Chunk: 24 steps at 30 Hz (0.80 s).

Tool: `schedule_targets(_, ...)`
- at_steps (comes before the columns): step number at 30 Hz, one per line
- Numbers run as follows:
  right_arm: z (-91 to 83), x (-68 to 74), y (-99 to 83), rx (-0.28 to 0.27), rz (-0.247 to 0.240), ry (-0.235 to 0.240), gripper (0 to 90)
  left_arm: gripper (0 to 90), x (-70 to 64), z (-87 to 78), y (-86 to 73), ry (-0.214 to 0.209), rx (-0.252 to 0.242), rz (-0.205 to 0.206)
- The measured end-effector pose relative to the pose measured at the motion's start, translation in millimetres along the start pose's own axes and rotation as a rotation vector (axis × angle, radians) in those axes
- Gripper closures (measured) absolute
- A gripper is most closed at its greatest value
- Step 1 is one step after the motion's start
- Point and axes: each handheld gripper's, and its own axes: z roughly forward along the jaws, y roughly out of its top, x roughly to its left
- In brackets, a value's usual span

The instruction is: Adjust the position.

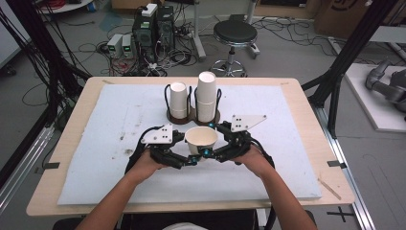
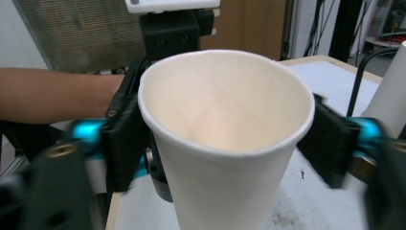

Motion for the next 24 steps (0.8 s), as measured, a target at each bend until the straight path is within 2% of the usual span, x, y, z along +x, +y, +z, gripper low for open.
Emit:
schedule_targets(8, -1.3, -0.7, -1.3, -0.006, -0.021, 0.006, 37.0, 35.0, 0.3, 0.6, -0.1, 0.001, -0.005, -0.003)
schedule_targets(13, -5.2, -1.3, -0.2, -0.021, -0.029, -0.005, 37.4, 26.6, 2.3, 0.3, -1.6, 0.033, 0.016, -0.023)
schedule_targets(24, -17.2, -6.3, 0.9, -0.028, -0.041, -0.050, 38.3, 25.9, 7.1, -11.3, -1.7, 0.080, -0.006, -0.032)
